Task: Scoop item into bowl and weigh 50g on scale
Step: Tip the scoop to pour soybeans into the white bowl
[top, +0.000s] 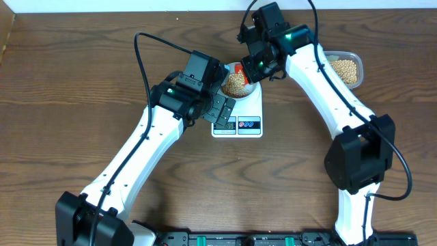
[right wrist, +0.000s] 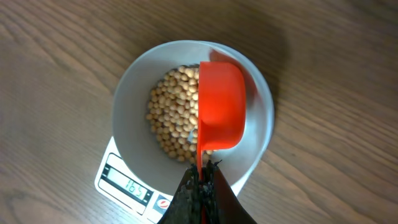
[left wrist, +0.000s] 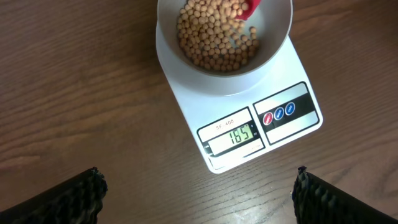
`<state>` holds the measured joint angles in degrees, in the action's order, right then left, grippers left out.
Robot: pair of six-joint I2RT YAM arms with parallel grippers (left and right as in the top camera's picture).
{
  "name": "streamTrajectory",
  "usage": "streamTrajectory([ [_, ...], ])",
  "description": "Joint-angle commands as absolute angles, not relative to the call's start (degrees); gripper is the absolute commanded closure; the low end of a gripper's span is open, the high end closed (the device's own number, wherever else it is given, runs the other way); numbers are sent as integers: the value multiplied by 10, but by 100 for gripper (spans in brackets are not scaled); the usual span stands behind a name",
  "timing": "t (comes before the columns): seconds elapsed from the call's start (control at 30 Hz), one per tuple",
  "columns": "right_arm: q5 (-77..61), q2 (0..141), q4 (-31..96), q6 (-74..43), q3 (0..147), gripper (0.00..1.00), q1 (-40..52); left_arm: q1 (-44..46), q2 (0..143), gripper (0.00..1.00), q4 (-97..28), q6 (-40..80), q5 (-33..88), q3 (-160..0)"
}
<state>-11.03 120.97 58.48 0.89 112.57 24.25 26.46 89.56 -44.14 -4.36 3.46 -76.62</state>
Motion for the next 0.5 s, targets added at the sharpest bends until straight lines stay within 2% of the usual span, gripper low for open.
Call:
streamTrajectory([
  [0.0,-79,1170,588,25,1136,99,246,264,884,2,-443,-47,27,-768],
  [0.47,-78,1137,615,91,1136,99,258,264,884,2,-443,-47,27,-768],
])
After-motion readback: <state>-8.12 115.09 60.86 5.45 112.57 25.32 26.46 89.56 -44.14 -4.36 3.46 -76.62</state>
